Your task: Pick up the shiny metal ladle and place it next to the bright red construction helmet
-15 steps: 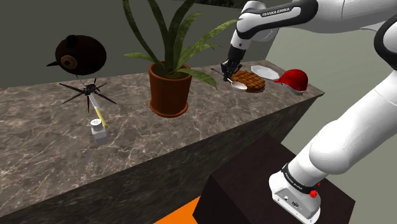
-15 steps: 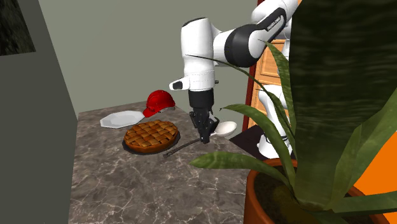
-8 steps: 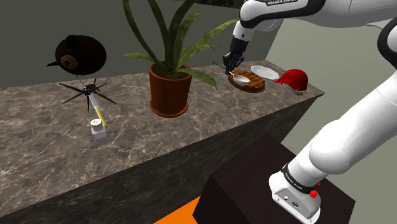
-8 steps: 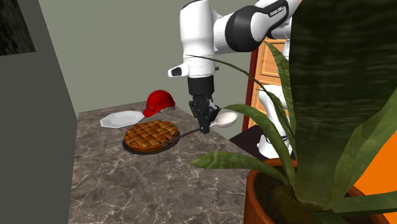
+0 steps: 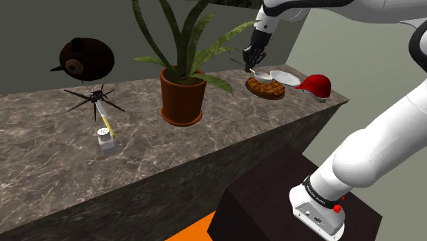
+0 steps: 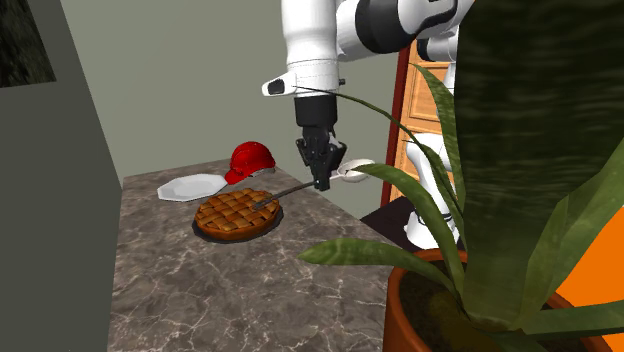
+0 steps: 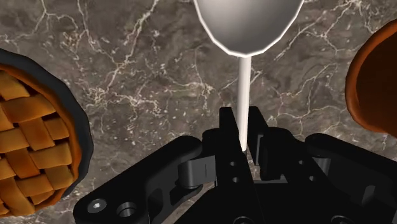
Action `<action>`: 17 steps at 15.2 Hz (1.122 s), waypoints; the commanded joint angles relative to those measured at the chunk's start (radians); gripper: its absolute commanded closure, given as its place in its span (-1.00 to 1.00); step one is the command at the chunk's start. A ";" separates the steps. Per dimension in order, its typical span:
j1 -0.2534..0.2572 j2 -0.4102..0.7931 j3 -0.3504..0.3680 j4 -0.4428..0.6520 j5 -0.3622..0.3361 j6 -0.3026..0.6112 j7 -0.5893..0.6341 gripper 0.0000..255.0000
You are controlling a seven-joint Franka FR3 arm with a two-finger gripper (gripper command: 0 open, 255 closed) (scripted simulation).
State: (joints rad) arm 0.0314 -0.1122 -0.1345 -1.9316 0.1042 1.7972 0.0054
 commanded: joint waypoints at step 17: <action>-0.141 0.044 -0.177 0.122 -0.021 -0.111 -0.305 1.00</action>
State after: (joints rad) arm -0.0980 -0.0810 -0.2963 -1.8215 0.0821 1.6887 -0.2710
